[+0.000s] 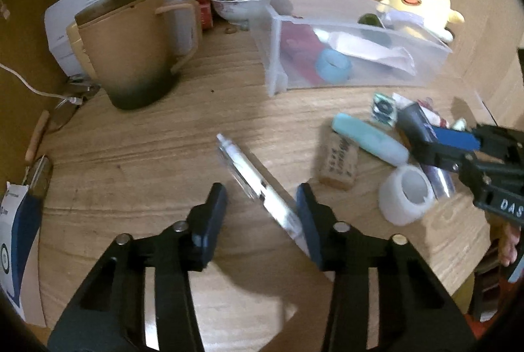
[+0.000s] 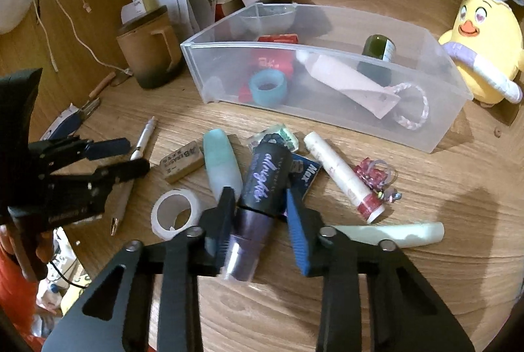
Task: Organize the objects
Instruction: 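Grasp the second white pen with the left tool while the right tool grasps the black lip gloss, then carry the pen and black lip gloss up over the clear box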
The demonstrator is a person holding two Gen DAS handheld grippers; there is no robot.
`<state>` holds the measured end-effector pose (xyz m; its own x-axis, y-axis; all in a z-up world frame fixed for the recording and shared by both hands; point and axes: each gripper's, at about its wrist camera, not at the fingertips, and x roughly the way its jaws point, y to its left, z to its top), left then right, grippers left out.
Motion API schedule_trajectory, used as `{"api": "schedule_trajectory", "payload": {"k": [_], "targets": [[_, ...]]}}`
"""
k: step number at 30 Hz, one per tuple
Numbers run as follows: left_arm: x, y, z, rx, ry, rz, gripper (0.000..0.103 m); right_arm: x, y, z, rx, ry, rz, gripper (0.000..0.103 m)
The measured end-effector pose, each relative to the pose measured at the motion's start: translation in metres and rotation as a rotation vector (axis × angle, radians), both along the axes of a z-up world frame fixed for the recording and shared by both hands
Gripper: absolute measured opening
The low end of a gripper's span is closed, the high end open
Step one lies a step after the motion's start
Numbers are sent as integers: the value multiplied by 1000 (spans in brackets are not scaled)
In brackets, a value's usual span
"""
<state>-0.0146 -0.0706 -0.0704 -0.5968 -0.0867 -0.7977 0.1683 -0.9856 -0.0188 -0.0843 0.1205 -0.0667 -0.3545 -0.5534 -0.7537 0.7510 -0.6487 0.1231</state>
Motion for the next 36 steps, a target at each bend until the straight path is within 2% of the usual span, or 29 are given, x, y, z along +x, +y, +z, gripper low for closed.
{"api": "schedule_trajectory", "payload": {"k": [4, 6, 14, 27, 36], "targets": [[-4, -9, 0, 2, 15, 32, 16, 1, 0, 2, -4, 19, -9, 25], [-3, -13, 0, 6, 18, 47, 13, 1, 2, 3, -9, 26, -13, 25], [10, -15, 11, 12, 58, 78, 13, -1, 10, 21, -59, 49, -34, 24], [6, 3, 62, 36, 219, 39, 13, -17, 25, 51, -147, 85, -96, 24], [-4, 12, 91, 49, 305, 13, 12, -29, 33, 73, -191, 141, -135, 24]]}}
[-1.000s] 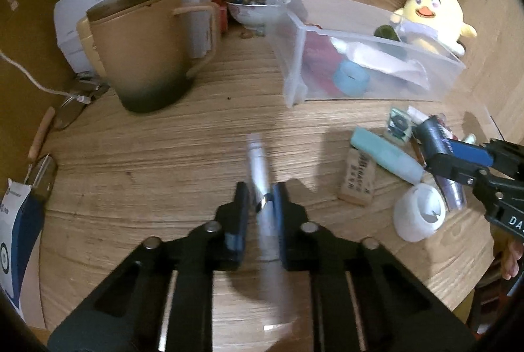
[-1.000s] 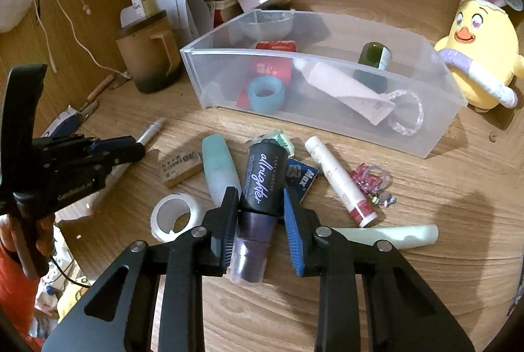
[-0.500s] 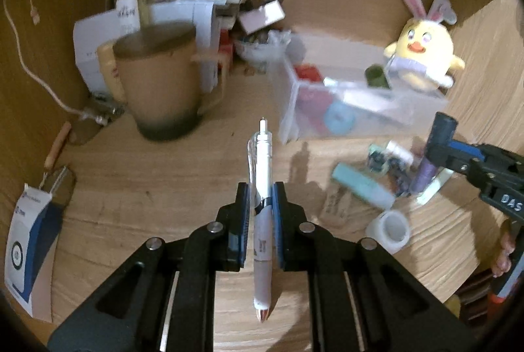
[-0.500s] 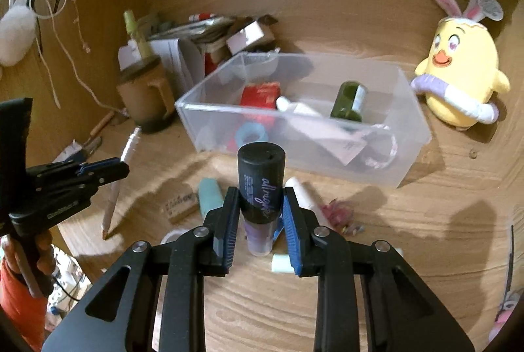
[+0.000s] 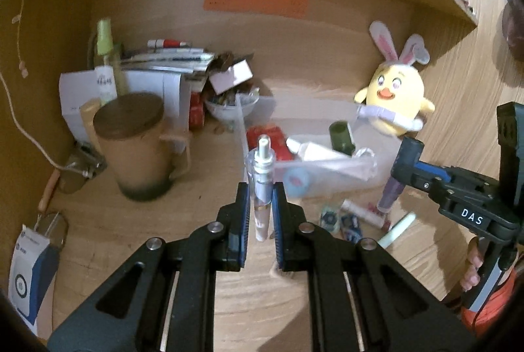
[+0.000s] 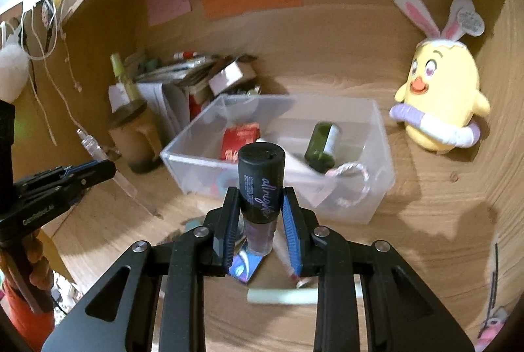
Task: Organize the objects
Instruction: 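Carry the pen and black lip gloss up over the clear box, then release the pen and lip gloss into the box from both tools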
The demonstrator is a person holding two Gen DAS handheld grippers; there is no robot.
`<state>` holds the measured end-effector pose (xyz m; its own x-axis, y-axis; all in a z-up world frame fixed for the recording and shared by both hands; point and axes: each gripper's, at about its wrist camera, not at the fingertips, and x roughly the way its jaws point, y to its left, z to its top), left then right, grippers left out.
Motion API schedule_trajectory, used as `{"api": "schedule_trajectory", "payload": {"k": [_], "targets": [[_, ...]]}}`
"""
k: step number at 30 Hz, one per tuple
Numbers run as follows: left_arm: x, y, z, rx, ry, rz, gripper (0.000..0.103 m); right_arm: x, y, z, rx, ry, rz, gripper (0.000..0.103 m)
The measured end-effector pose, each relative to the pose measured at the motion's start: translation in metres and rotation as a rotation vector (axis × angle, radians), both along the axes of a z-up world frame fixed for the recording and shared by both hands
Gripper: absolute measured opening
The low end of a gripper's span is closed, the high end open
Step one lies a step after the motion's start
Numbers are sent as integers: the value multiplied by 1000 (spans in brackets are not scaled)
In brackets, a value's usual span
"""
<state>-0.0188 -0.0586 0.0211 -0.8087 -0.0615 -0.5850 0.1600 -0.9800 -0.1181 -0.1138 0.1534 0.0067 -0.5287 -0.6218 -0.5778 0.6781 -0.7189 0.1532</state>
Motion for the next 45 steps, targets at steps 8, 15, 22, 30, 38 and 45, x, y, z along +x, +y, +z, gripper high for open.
{"api": "schedule_trajectory", "payload": {"k": [8, 15, 22, 30, 38, 45], "targets": [[-15, 7, 27, -9, 67, -19, 12, -21, 7, 17, -28, 47, -51, 24], [-31, 11, 48, -33, 125, -16, 12, -40, 12, 34, -48, 98, -87, 24], [-65, 8, 41, -33, 107, -13, 12, -61, 8, 34, 6, 137, -123, 24], [-110, 5, 8, -72, 10, 26, 12, -84, -10, 11, 162, 164, -174, 24], [-137, 11, -17, -65, -65, -9, 12, -99, -31, -14, 245, 108, -134, 24], [-149, 24, -23, -22, -94, -82, 17, -103, -48, -23, 268, 77, -75, 24]]}}
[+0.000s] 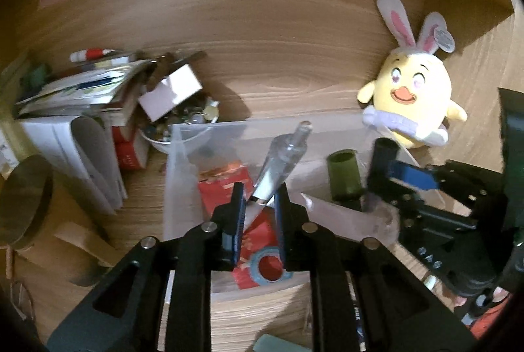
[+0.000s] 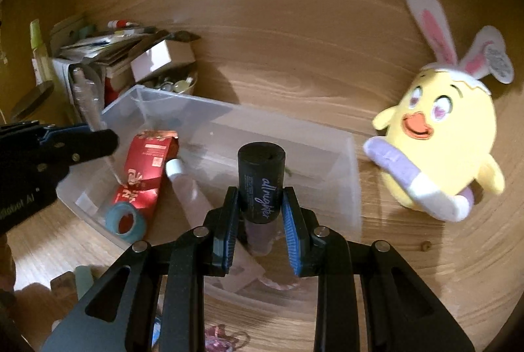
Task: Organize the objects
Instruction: 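Release the pen and lip gloss into the box from both tools, then move both tools back toward the eraser and lip balm on the desk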
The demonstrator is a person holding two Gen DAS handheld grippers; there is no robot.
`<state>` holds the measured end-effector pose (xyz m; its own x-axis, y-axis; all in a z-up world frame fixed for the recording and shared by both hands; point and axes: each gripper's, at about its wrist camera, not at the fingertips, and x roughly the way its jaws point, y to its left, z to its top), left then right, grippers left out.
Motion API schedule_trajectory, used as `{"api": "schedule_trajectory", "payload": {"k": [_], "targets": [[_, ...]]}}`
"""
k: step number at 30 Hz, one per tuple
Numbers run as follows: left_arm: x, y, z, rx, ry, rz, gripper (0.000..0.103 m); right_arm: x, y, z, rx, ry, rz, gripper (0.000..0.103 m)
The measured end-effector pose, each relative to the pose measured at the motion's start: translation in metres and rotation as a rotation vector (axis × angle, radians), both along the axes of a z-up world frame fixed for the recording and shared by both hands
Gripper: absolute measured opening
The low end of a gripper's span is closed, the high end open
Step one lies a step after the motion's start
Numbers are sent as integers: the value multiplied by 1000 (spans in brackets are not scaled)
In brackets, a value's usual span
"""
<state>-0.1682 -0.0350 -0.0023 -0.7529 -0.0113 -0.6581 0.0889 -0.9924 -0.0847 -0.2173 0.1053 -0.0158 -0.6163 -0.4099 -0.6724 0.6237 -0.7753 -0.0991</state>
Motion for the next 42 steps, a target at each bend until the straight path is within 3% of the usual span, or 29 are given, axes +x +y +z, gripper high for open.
{"api": "schedule_trajectory", "payload": {"k": [5, 9, 15, 21, 23, 28, 31, 34, 42], "targets": [[-5, 2, -4, 44, -28, -29, 29, -1, -7, -2, -2, -15, 16, 24], [-5, 1, -5, 56, -33, -28, 44, 0, -11, -4, -7, -26, 34, 24], [2, -1, -1, 66, -28, -30, 46, 2, -15, -3, 7, -30, 53, 25], [16, -2, 7, 56, -6, -29, 58, 7, -13, 2, 4, -27, 60, 25], [23, -2, 9, 49, 0, -31, 60, 9, -11, 5, -6, -30, 60, 27], [41, -4, 13, 29, 20, -21, 76, 21, 2, 17, -43, -19, 59, 48], [53, -5, 13, 19, 24, -9, 84, 31, 10, 24, -57, -1, 58, 55], [65, -6, 12, 16, 22, -6, 87, 44, 21, 30, -76, 9, 59, 60], [90, -6, -1, 9, -9, -9, 91, 70, 41, 26, -107, -11, 66, 61]]}}
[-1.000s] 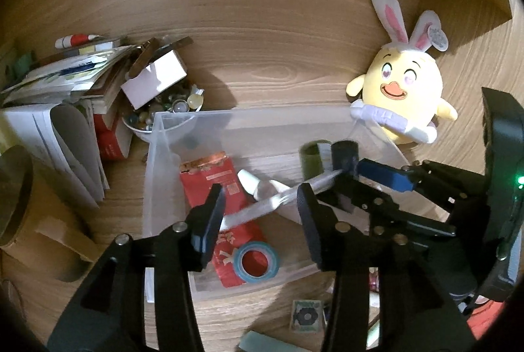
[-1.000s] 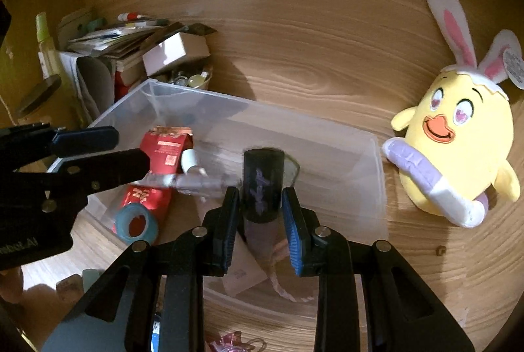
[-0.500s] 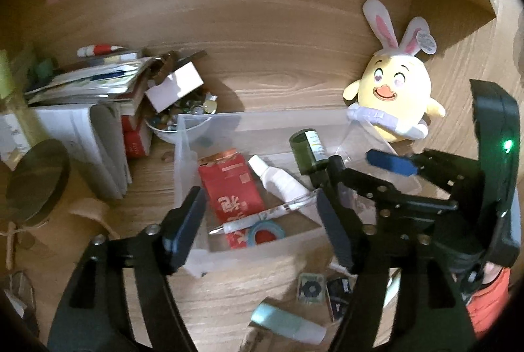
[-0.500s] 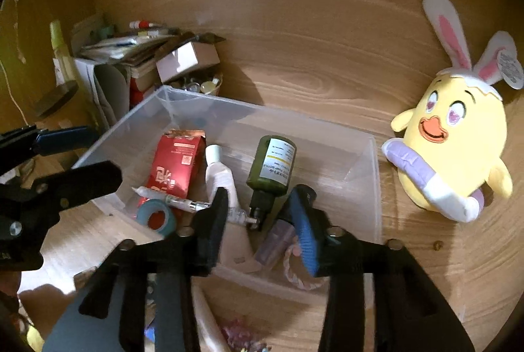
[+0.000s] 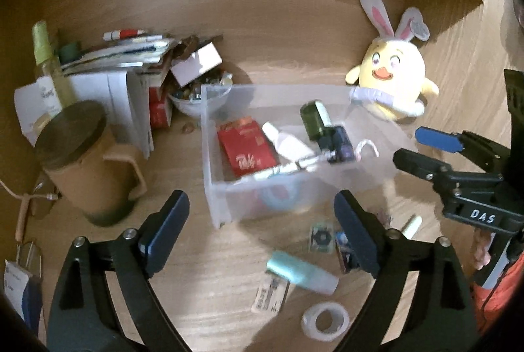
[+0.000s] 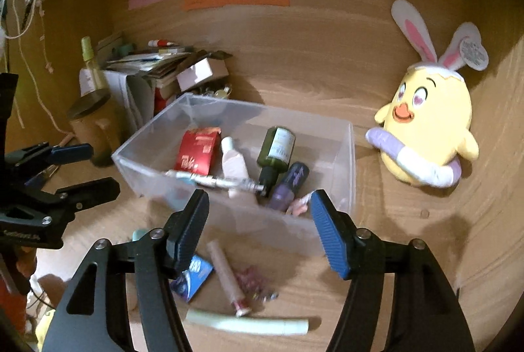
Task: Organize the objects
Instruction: 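Move both tools back toward the eraser and lip balm on the desk, then grasp the white-red lip balm with the right tool while the left tool grasps the beige eraser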
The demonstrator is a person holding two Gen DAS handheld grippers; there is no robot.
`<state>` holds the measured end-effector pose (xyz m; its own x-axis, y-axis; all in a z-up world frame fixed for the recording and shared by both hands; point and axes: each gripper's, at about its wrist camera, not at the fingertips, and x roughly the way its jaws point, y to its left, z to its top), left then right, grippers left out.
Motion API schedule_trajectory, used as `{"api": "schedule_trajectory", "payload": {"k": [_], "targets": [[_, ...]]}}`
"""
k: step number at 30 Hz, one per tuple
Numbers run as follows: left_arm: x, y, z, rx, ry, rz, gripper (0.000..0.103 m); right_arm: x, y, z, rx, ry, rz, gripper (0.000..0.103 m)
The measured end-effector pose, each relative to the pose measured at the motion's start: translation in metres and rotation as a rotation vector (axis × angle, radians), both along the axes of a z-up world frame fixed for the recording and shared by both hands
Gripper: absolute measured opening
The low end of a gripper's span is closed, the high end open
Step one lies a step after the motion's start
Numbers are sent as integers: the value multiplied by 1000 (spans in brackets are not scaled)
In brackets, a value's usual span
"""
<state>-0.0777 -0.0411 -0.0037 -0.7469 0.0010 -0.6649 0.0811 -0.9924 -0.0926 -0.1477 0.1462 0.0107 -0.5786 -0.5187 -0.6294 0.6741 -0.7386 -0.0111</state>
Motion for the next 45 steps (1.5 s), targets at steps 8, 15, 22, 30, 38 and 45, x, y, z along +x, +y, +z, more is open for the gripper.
{"api": "schedule_trajectory", "payload": {"k": [8, 15, 22, 30, 38, 45], "targets": [[18, -2, -23, -10, -68, -3, 91, 22, 8, -21, 35, -10, 22, 61], [24, -7, -48, 15, -150, -8, 91, 24, 4, -50, 77, -89, 47, 46], [34, -19, -62, 62, -178, 8, 88, 23, 0, -71, 117, -158, 105, 24], [42, -14, -69, 64, -198, -16, 73, 16, -5, -78, 133, -192, 131, 16], [40, -2, -74, 22, -204, -43, 70, 9, -15, -84, 165, -194, 118, 16], [31, 2, -73, 6, -202, -50, 48, 11, -21, -85, 165, -173, 115, 14]]}}
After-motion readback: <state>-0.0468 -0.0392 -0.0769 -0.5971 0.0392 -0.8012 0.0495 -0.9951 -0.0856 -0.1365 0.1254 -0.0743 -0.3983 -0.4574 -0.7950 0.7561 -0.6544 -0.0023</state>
